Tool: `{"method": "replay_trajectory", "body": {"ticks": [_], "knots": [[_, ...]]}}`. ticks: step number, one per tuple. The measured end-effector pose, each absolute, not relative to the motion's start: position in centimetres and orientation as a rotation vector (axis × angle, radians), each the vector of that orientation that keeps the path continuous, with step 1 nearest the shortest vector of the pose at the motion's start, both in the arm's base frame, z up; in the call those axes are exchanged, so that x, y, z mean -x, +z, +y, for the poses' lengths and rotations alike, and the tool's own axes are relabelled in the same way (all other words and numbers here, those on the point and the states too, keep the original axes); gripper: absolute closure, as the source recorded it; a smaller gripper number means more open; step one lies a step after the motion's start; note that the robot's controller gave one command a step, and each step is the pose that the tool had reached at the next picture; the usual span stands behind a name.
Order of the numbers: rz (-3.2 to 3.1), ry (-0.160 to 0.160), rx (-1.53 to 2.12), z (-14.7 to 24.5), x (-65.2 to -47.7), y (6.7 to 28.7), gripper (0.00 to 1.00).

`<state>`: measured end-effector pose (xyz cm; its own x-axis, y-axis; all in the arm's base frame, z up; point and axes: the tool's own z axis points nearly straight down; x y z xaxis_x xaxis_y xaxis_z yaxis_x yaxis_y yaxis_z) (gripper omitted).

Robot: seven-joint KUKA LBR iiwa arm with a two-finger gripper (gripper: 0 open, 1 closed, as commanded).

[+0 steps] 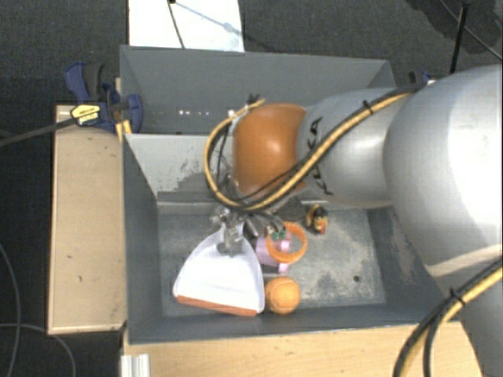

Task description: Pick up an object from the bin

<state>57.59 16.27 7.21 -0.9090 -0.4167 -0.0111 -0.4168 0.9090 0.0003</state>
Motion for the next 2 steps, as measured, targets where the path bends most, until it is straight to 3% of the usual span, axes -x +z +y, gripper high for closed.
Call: {"method": "replay_trajectory", "body": {"ticks": [1,2], "knots": [[3.06,0.004,0.665,16.3,-57.6,7.2,1.0],[3.067,0.002,0.665,15.0,-58.1,12.5,1.0]]}}
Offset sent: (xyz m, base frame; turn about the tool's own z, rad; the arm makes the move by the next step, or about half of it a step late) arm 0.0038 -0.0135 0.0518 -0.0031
